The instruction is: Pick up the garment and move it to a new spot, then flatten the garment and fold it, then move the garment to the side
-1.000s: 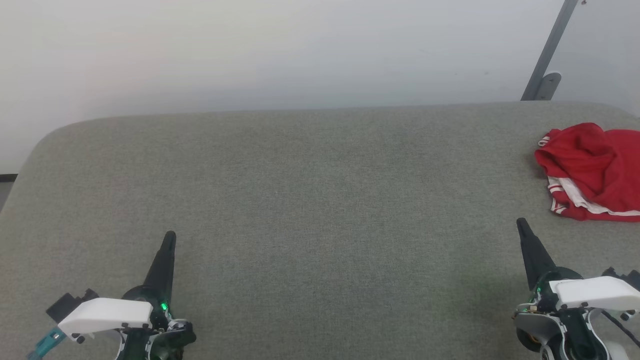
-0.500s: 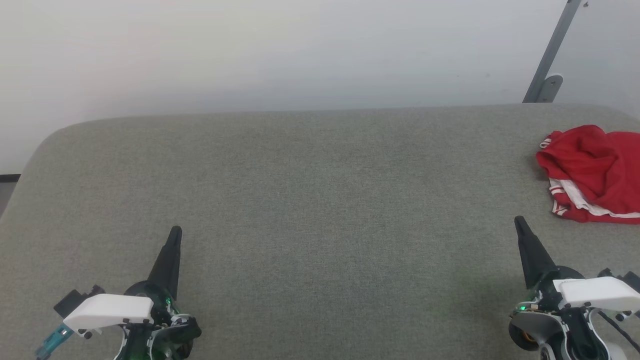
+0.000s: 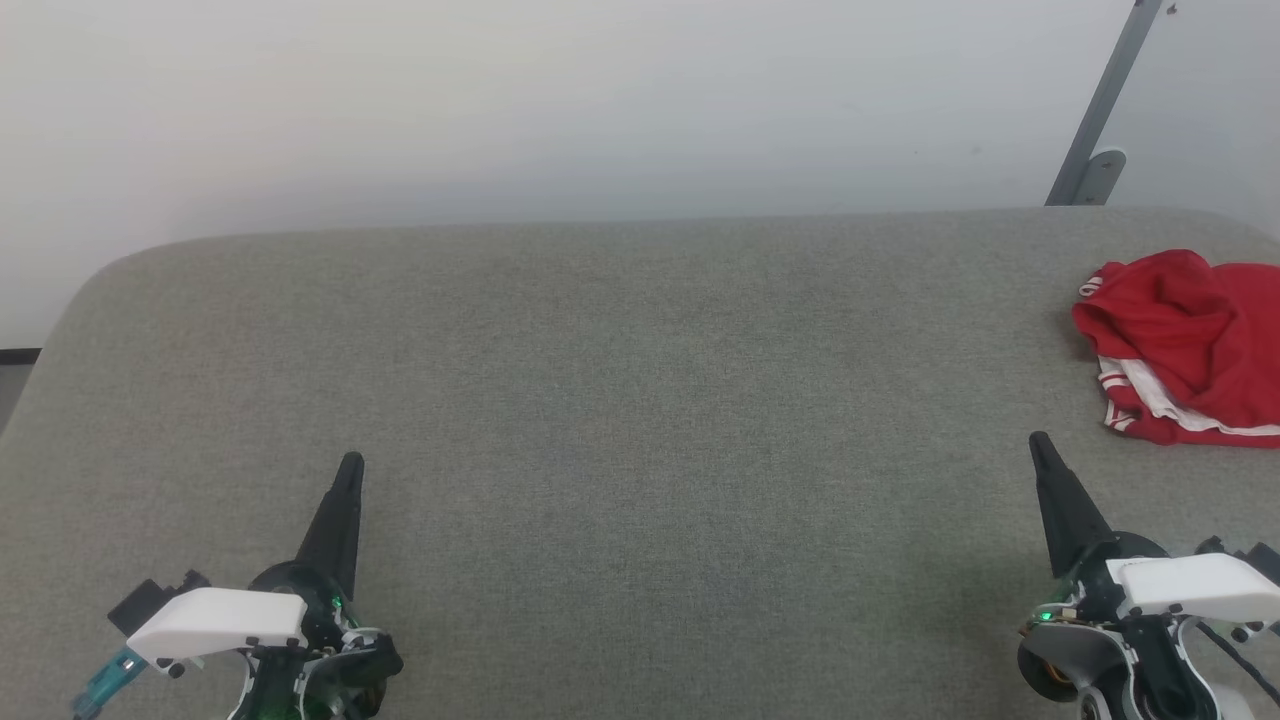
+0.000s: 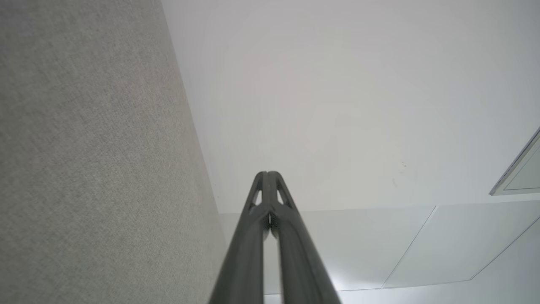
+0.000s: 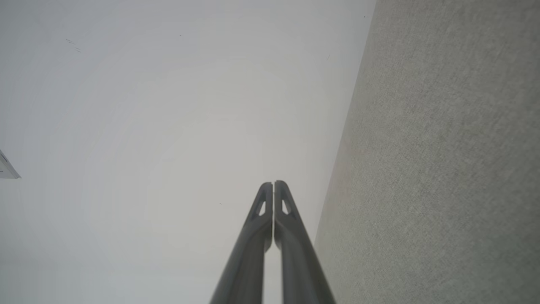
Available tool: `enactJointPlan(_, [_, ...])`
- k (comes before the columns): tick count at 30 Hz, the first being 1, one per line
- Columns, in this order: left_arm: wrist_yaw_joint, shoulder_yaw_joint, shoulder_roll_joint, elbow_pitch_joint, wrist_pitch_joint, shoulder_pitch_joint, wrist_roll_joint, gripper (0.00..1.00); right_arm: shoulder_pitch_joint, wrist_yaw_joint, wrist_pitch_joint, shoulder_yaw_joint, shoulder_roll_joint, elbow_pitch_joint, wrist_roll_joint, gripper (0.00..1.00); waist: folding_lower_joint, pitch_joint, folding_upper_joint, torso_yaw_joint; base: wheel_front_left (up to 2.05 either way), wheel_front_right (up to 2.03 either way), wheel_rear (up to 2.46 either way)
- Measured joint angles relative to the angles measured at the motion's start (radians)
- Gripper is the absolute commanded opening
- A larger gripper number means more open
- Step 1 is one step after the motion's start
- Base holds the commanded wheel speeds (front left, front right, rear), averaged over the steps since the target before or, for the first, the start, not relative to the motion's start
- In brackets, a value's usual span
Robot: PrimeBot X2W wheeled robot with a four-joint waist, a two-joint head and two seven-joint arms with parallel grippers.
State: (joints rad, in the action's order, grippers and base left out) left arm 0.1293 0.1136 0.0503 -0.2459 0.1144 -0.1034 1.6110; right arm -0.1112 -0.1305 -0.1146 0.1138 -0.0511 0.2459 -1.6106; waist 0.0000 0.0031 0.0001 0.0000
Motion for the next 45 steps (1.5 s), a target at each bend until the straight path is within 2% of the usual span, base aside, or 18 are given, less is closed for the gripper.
enactJointPlan(45, [0.000,0.000,0.000,0.000,0.000,0.000,0.000,0.00,0.000,0.000,0.000,0.000,0.000,0.000,0.000,0.00,0.0000,0.000,0.0000,0.000,0.00,0.00,0.00])
